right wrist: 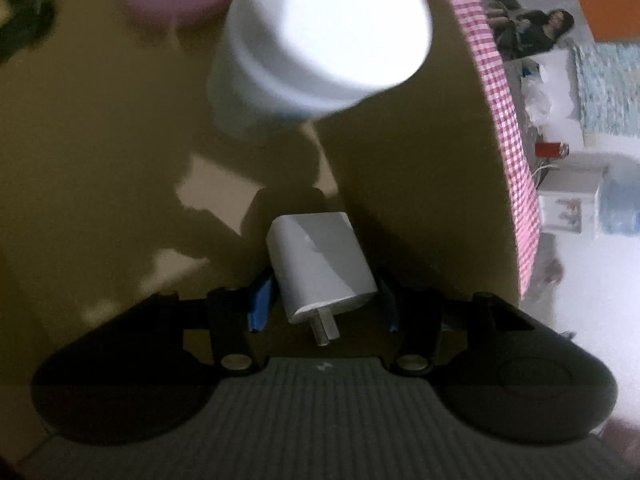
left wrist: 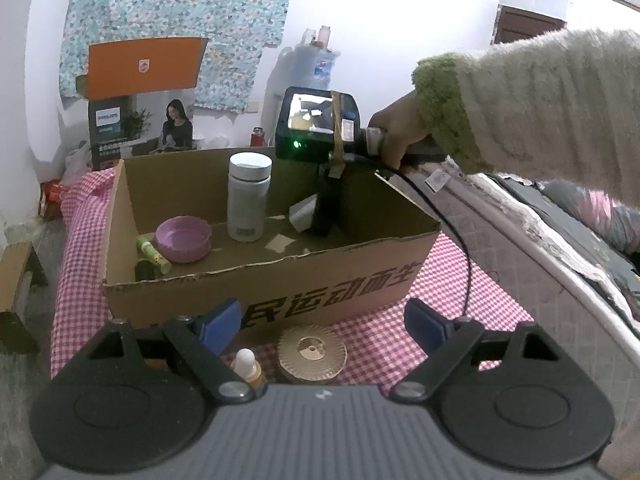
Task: Organize rigid objects
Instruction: 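Withdraw the open right tool from the box toward the table items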
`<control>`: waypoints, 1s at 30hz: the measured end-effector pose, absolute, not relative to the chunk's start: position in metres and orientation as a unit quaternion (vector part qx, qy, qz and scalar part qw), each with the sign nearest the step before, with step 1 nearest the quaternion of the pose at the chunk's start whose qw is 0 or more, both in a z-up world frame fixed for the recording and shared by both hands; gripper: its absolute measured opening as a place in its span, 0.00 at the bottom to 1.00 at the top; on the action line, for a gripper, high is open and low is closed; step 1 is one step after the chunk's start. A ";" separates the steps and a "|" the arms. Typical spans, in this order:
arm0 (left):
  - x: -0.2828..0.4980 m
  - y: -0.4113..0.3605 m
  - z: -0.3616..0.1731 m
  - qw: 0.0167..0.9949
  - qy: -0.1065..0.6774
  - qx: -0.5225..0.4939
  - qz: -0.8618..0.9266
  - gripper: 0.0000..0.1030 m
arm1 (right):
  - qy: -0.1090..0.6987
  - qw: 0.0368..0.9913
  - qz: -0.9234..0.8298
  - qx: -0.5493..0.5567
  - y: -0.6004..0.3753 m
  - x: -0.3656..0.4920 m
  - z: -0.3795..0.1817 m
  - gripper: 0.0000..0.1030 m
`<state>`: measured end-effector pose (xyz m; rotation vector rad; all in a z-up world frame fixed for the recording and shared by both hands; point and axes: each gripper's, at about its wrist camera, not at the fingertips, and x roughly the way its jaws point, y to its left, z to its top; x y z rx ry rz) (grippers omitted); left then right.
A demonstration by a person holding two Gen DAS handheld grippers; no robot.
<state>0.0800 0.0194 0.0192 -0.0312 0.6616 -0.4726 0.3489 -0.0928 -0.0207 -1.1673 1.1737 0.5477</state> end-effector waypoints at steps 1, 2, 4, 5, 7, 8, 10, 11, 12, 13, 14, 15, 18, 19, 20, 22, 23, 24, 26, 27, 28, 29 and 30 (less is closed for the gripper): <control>0.080 0.019 0.019 0.919 0.322 -0.015 -0.229 0.87 | 0.514 0.655 0.241 -0.498 -0.091 0.352 -0.017 0.49; 0.080 0.019 0.019 0.919 0.323 -0.015 -0.227 0.87 | 0.514 0.662 0.240 -0.489 -0.091 0.354 -0.014 0.49; 0.079 0.019 0.020 0.919 0.324 -0.014 -0.225 0.87 | 0.510 0.671 0.239 -0.482 -0.089 0.357 -0.009 0.50; 0.078 0.020 0.020 0.920 0.323 -0.013 -0.222 0.87 | 0.507 0.673 0.239 -0.483 -0.088 0.357 -0.007 0.55; 0.076 0.020 0.021 0.921 0.323 -0.011 -0.217 0.87 | 0.497 0.674 0.238 -0.492 -0.090 0.347 -0.003 0.70; 0.076 0.020 0.021 0.922 0.323 -0.010 -0.214 0.87 | 0.487 0.681 0.233 -0.495 -0.094 0.343 -0.005 0.75; 0.074 0.021 0.022 0.924 0.322 -0.008 -0.208 0.87 | 0.476 0.688 0.236 -0.494 -0.098 0.335 -0.013 0.76; 0.073 0.021 0.023 0.924 0.321 -0.008 -0.206 0.87 | 0.472 0.694 0.239 -0.487 -0.098 0.329 -0.010 0.77; 0.072 0.021 0.024 0.925 0.320 -0.008 -0.204 0.87 | 0.467 0.700 0.241 -0.482 -0.099 0.326 -0.005 0.78; 0.070 0.022 0.025 0.926 0.319 -0.008 -0.202 0.87 | 0.459 0.709 0.244 -0.477 -0.101 0.321 0.003 0.79; 0.068 0.022 0.026 0.927 0.317 -0.009 -0.201 0.87 | 0.449 0.720 0.245 -0.469 -0.104 0.313 0.014 0.81; 0.066 0.023 0.027 0.929 0.313 -0.010 -0.199 0.87 | 0.439 0.732 0.246 -0.459 -0.105 0.305 0.026 0.81; 0.057 0.028 0.031 0.936 0.296 -0.020 -0.191 0.87 | 0.407 0.771 0.251 -0.421 -0.114 0.268 0.059 0.87; 0.054 0.031 0.033 0.939 0.288 -0.027 -0.186 0.88 | 0.391 0.787 0.253 -0.404 -0.119 0.253 0.074 0.89; 0.050 0.035 0.035 0.942 0.280 -0.036 -0.180 0.90 | 0.380 0.801 0.253 -0.388 -0.118 0.233 0.086 0.93; 0.045 0.042 0.036 0.945 0.268 -0.053 -0.178 0.92 | 0.357 0.828 0.260 -0.346 -0.130 0.197 0.113 0.98; 0.044 0.044 0.036 0.944 0.270 -0.060 -0.180 0.92 | 0.347 0.839 0.264 -0.324 -0.142 0.182 0.121 0.99; 0.043 0.047 0.036 0.941 0.276 -0.065 -0.183 0.92 | 0.339 0.850 0.267 -0.302 -0.149 0.166 0.129 0.99; 0.039 0.050 0.034 0.937 0.288 -0.072 -0.185 0.92 | 0.334 0.867 0.261 -0.261 -0.163 0.134 0.136 0.99; 0.037 0.050 0.033 0.935 0.293 -0.072 -0.185 0.92 | 0.334 0.875 0.253 -0.242 -0.171 0.119 0.138 0.99; 0.034 0.050 0.032 0.934 0.297 -0.069 -0.186 0.92 | 0.336 0.882 0.244 -0.222 -0.178 0.104 0.137 0.99; 0.031 0.049 0.030 0.933 0.301 -0.063 -0.188 0.92 | 0.340 0.886 0.238 -0.205 -0.185 0.091 0.133 0.99; 0.028 0.047 0.027 0.931 0.307 -0.056 -0.188 0.92 | 0.344 0.890 0.232 -0.188 -0.190 0.080 0.128 0.99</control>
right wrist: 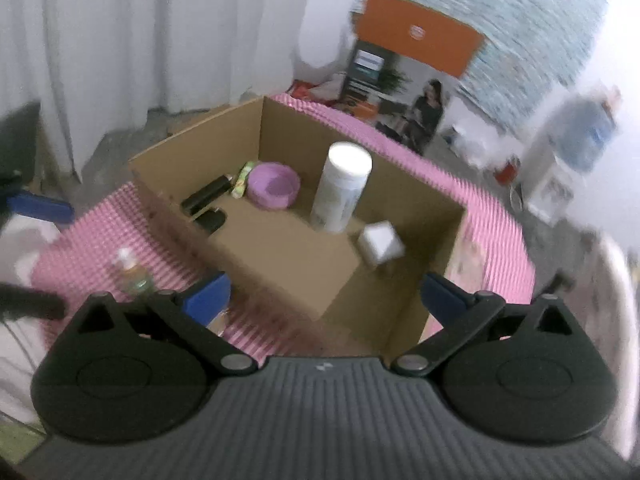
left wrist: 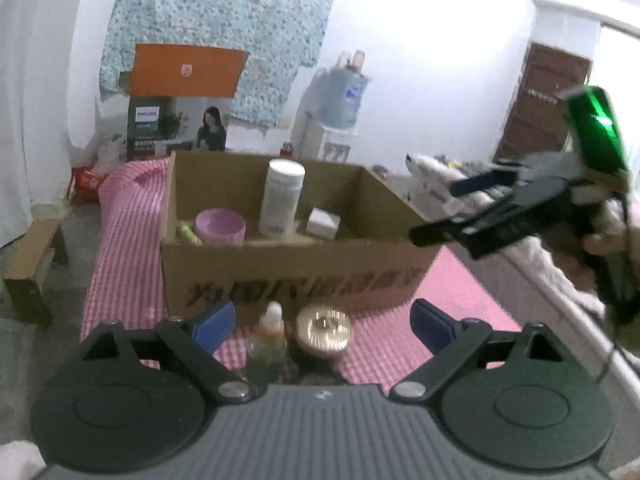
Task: Organize rigid objects
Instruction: 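Withdraw the open right tool from the box toward the table items, then move the right tool to the black tape roll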
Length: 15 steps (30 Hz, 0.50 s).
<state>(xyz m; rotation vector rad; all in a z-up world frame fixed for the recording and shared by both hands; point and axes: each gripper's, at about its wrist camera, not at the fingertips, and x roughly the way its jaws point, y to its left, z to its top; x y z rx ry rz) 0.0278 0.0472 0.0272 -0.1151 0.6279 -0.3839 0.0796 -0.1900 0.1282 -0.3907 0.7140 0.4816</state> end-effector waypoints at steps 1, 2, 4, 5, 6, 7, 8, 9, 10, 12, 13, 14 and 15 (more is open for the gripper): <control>0.025 0.046 0.025 0.930 0.311 -0.051 -0.187 0.92 | 0.349 0.894 0.226 -0.168 -0.196 0.065 0.123 0.99; 0.022 0.043 0.021 0.929 0.316 -0.044 -0.189 0.92 | 0.354 0.895 0.223 -0.153 -0.200 0.056 0.116 0.99; 0.016 0.035 0.013 0.924 0.331 -0.024 -0.189 0.92 | 0.373 0.895 0.211 -0.126 -0.205 0.040 0.098 0.99; 0.014 0.030 0.009 0.922 0.338 -0.014 -0.189 0.92 | 0.378 0.895 0.202 -0.121 -0.206 0.033 0.090 0.99; 0.013 0.025 0.004 0.919 0.346 -0.003 -0.189 0.92 | 0.379 0.898 0.190 -0.119 -0.207 0.025 0.082 0.99; 0.010 0.021 0.000 0.917 0.351 0.005 -0.189 0.92 | 0.377 0.901 0.180 -0.121 -0.206 0.020 0.073 0.99; 0.009 0.018 -0.004 0.916 0.354 0.011 -0.190 0.92 | 0.371 0.904 0.171 -0.124 -0.206 0.016 0.067 0.99; 0.007 0.014 -0.008 0.914 0.357 0.017 -0.191 0.92 | 0.365 0.909 0.161 -0.125 -0.206 0.012 0.063 0.99; 0.007 0.011 -0.012 0.913 0.361 0.021 -0.192 0.92 | 0.361 0.912 0.151 -0.123 -0.206 0.010 0.058 0.99; 0.008 0.005 -0.021 0.911 0.366 0.029 -0.188 0.92 | 0.359 0.915 0.153 -0.103 -0.210 0.009 0.047 0.99; 0.009 0.004 -0.024 0.910 0.368 0.033 -0.185 0.92 | 0.361 0.914 0.164 -0.082 -0.212 0.011 0.043 0.99; 0.011 0.001 -0.027 0.910 0.371 0.037 -0.181 0.92 | 0.364 0.913 0.175 -0.061 -0.214 0.010 0.040 0.99; 0.012 0.000 -0.030 0.910 0.372 0.041 -0.179 0.92 | 0.367 0.910 0.188 -0.037 -0.215 0.011 0.036 0.99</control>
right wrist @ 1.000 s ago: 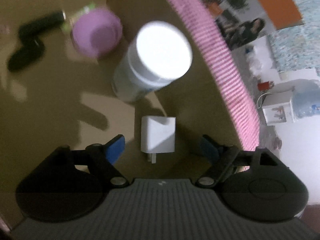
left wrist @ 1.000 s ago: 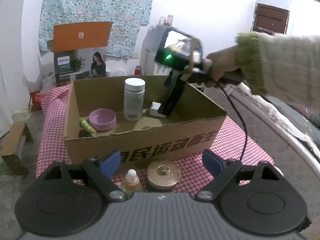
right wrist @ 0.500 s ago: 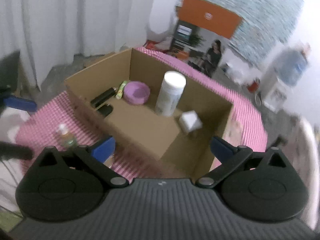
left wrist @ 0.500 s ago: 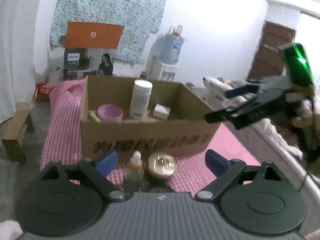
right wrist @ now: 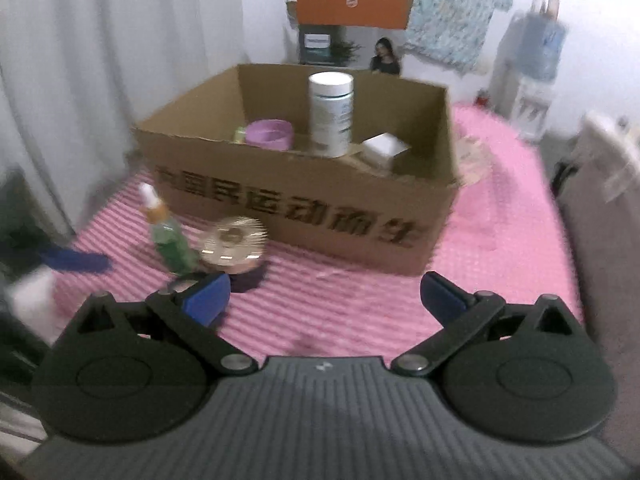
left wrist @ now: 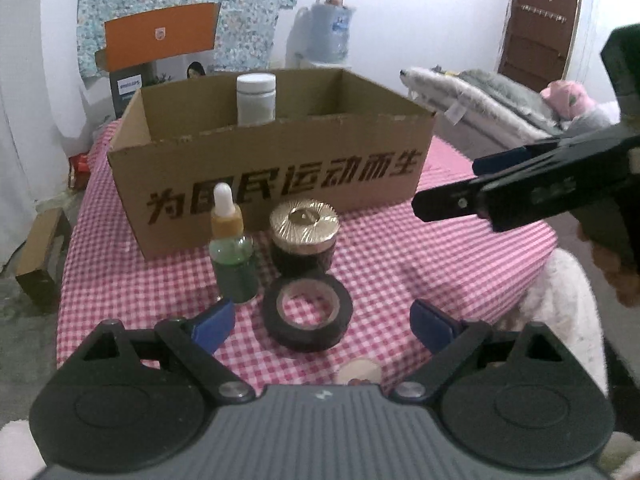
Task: Organize rigid objects
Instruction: 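Move the right tool to the black tape roll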
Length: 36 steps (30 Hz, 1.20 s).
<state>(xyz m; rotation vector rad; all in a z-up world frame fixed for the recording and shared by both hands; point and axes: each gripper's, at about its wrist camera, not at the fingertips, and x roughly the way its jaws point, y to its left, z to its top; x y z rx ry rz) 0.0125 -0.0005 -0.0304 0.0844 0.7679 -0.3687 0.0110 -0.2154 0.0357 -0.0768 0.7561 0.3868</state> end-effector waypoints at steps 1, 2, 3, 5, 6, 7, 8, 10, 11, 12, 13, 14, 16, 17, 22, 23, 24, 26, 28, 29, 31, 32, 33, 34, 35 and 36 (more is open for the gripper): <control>0.013 -0.002 -0.034 0.909 0.374 0.045 -0.176 0.92 | 0.370 0.907 0.200 -0.014 -0.217 0.012 0.032 0.99; 0.015 -0.003 -0.036 0.908 0.378 0.048 -0.173 0.90 | 0.375 0.903 0.210 0.006 -0.217 0.014 0.027 0.99; 0.017 -0.004 -0.040 0.907 0.381 0.051 -0.172 0.90 | 0.387 0.897 0.214 0.016 -0.215 0.019 0.021 0.99; 0.022 -0.004 -0.046 0.904 0.388 0.056 -0.170 0.85 | 0.411 0.886 0.212 0.037 -0.209 0.025 0.008 0.99; 0.025 -0.005 -0.048 0.902 0.392 0.057 -0.169 0.84 | 0.416 0.882 0.215 0.052 -0.208 0.027 0.002 0.99; 0.027 -0.005 -0.050 0.901 0.395 0.057 -0.169 0.80 | 0.419 0.878 0.222 0.069 -0.207 0.029 -0.002 0.99; 0.029 -0.005 -0.053 0.900 0.398 0.058 -0.168 0.78 | 0.422 0.873 0.231 0.085 -0.206 0.030 -0.006 0.98; 0.033 -0.005 -0.058 0.897 0.405 0.058 -0.167 0.73 | 0.430 0.864 0.242 0.104 -0.201 0.033 -0.014 0.96; 0.035 -0.005 -0.061 0.896 0.408 0.056 -0.168 0.69 | 0.434 0.861 0.244 0.104 -0.198 0.035 -0.017 0.90; 0.036 -0.004 -0.062 0.895 0.410 0.054 -0.170 0.68 | 0.436 0.860 0.245 0.103 -0.194 0.036 -0.019 0.82; 0.037 -0.004 -0.064 0.894 0.411 0.051 -0.173 0.66 | 0.439 0.857 0.249 0.102 -0.191 0.037 -0.021 0.78; 0.037 -0.004 -0.065 0.893 0.412 0.048 -0.176 0.65 | 0.443 0.853 0.254 0.104 -0.188 0.038 -0.024 0.70; 0.036 -0.005 -0.067 0.892 0.412 0.049 -0.181 0.64 | 0.452 0.846 0.261 0.107 -0.182 0.041 -0.029 0.60; 0.035 -0.007 -0.067 0.893 0.409 0.053 -0.182 0.64 | 0.455 0.844 0.263 0.105 -0.181 0.042 -0.031 0.53; 0.033 -0.014 -0.068 0.888 0.406 0.060 -0.208 0.63 | 0.463 0.839 0.267 0.100 -0.178 0.042 -0.038 0.42; 0.033 -0.017 -0.068 0.887 0.405 0.061 -0.214 0.63 | 0.464 0.839 0.267 0.099 -0.180 0.041 -0.038 0.41; 0.032 -0.020 -0.068 0.885 0.404 0.063 -0.222 0.63 | 0.464 0.839 0.265 0.099 -0.181 0.040 -0.038 0.38; 0.032 -0.028 -0.067 0.882 0.401 0.071 -0.236 0.63 | 0.466 0.841 0.258 0.094 -0.186 0.037 -0.036 0.35; 0.031 -0.036 -0.068 0.879 0.398 0.082 -0.248 0.63 | 0.461 0.849 0.246 0.080 -0.192 0.032 -0.034 0.35; 0.034 -0.039 -0.069 0.879 0.397 0.088 -0.249 0.64 | 0.459 0.852 0.242 0.075 -0.194 0.031 -0.034 0.35; 0.035 -0.043 -0.072 0.879 0.396 0.096 -0.248 0.70 | 0.456 0.854 0.239 0.079 -0.197 0.031 -0.035 0.35; 0.036 -0.044 -0.073 0.878 0.396 0.097 -0.249 0.75 | 0.456 0.854 0.238 0.084 -0.198 0.031 -0.035 0.36; 0.037 -0.044 -0.074 0.878 0.396 0.098 -0.250 0.78 | 0.456 0.853 0.238 0.090 -0.199 0.032 -0.036 0.38; 0.038 -0.045 -0.075 0.877 0.398 0.100 -0.251 0.84 | 0.455 0.853 0.239 0.095 -0.200 0.032 -0.036 0.41; 0.040 -0.046 -0.076 0.876 0.398 0.103 -0.254 0.90 | 0.453 0.852 0.242 0.101 -0.201 0.031 -0.036 0.45; 0.041 -0.046 -0.078 0.875 0.398 0.105 -0.255 0.92 | 0.452 0.851 0.245 0.110 -0.202 0.030 -0.036 0.53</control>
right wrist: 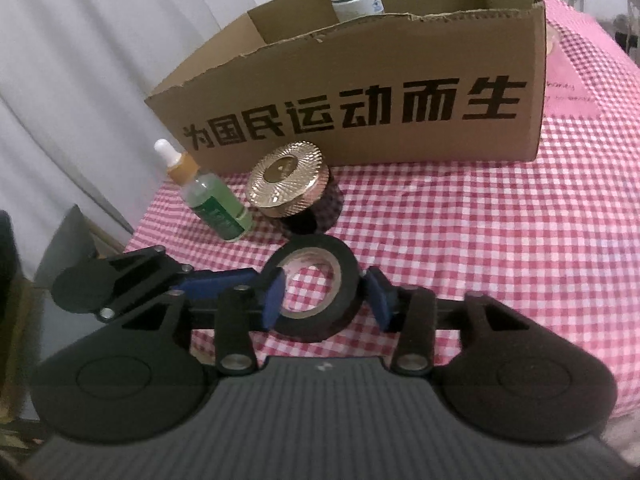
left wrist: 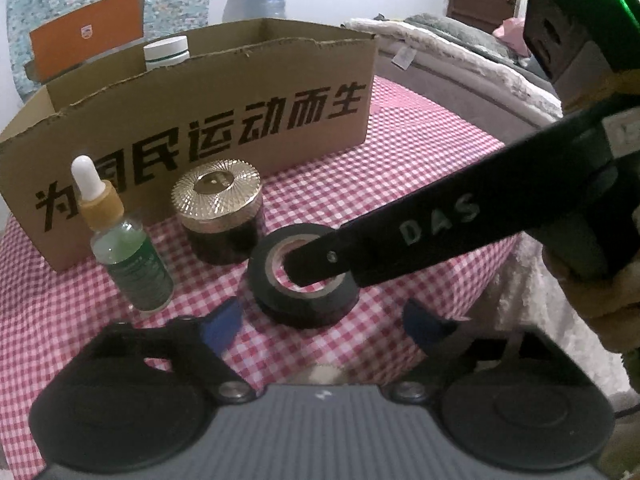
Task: Organize rigid objects
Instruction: 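Move the right tool to the black tape roll, then insert a right gripper finger into the tape hole and close on the rim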
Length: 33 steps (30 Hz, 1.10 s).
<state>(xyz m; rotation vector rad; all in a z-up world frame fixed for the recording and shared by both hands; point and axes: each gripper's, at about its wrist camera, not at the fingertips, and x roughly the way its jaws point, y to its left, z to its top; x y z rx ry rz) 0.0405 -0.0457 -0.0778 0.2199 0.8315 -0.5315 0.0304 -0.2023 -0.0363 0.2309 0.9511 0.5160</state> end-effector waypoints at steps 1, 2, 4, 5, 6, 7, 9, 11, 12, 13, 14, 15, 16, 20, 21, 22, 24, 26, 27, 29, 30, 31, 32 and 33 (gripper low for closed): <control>0.041 -0.046 -0.079 0.875 0.397 0.108 -0.256 0.95 | 0.449 0.849 0.250 0.122 -0.204 0.030 -0.037 0.58; 0.042 -0.046 -0.081 0.875 0.396 0.111 -0.256 0.98 | 0.447 0.847 0.256 0.133 -0.205 0.030 -0.038 0.71; 0.043 -0.046 -0.084 0.876 0.396 0.115 -0.250 1.00 | 0.445 0.843 0.264 0.146 -0.206 0.029 -0.038 0.88; 0.043 -0.046 -0.084 0.877 0.394 0.117 -0.249 1.00 | 0.445 0.843 0.267 0.143 -0.205 0.028 -0.039 0.93; 0.043 -0.045 -0.085 0.878 0.392 0.116 -0.250 1.00 | 0.444 0.843 0.271 0.140 -0.203 0.028 -0.039 0.98; 0.043 -0.044 -0.085 0.878 0.391 0.113 -0.251 1.00 | 0.443 0.842 0.275 0.136 -0.202 0.027 -0.039 0.99; 0.042 -0.042 -0.084 0.878 0.391 0.109 -0.254 1.00 | 0.440 0.843 0.280 0.134 -0.202 0.025 -0.040 0.99; 0.041 -0.040 -0.084 0.878 0.391 0.107 -0.256 1.00 | 0.438 0.841 0.282 0.143 -0.205 0.026 -0.040 0.99; 0.042 -0.040 -0.083 0.877 0.392 0.107 -0.258 1.00 | 0.438 0.840 0.283 0.151 -0.207 0.026 -0.041 0.99; 0.042 -0.039 -0.083 0.876 0.393 0.108 -0.258 1.00 | 0.438 0.839 0.283 0.158 -0.210 0.027 -0.041 0.99; 0.043 -0.039 -0.083 0.876 0.393 0.106 -0.259 1.00 | 0.437 0.837 0.283 0.166 -0.212 0.027 -0.041 0.99; 0.043 -0.038 -0.083 0.876 0.393 0.103 -0.260 1.00 | 0.436 0.837 0.283 0.173 -0.214 0.028 -0.042 0.99; 0.043 -0.037 -0.083 0.876 0.393 0.099 -0.261 1.00 | 0.435 0.836 0.283 0.177 -0.215 0.028 -0.042 0.99; 0.043 -0.031 -0.082 0.878 0.389 0.079 -0.269 1.00 | 0.435 0.835 0.286 0.177 -0.215 0.028 -0.042 0.99; 0.043 -0.030 -0.082 0.878 0.389 0.077 -0.270 1.00 | 0.435 0.835 0.287 0.176 -0.215 0.028 -0.042 0.99; 0.043 -0.030 -0.082 0.877 0.390 0.075 -0.270 1.00 | 0.435 0.834 0.288 0.180 -0.216 0.028 -0.042 0.99; 0.043 -0.030 -0.082 0.877 0.391 0.075 -0.270 1.00 | 0.436 0.831 0.288 0.192 -0.220 0.029 -0.043 0.99; 0.043 -0.031 -0.082 0.877 0.391 0.076 -0.270 1.00 | 0.438 0.827 0.292 0.197 -0.222 0.030 -0.044 0.99; 0.042 -0.031 -0.082 0.877 0.390 0.076 -0.270 1.00 | 0.440 0.826 0.294 0.195 -0.222 0.030 -0.043 0.99; 0.042 -0.030 -0.082 0.877 0.390 0.074 -0.271 1.00 | 0.443 0.825 0.293 0.190 -0.221 0.030 -0.043 0.99; 0.042 -0.030 -0.082 0.877 0.390 0.073 -0.271 1.00 | 0.444 0.826 0.292 0.189 -0.220 0.031 -0.042 0.99; 0.041 -0.029 -0.082 0.877 0.390 0.071 -0.271 1.00 | 0.445 0.826 0.290 0.185 -0.219 0.031 -0.042 0.99; 0.041 -0.027 -0.082 0.877 0.390 0.069 -0.272 1.00 | 0.447 0.827 0.289 0.180 -0.217 0.031 -0.041 0.99; 0.040 -0.027 -0.081 0.877 0.390 0.067 -0.272 1.00 | 0.447 0.828 0.289 0.174 -0.215 0.030 -0.041 0.99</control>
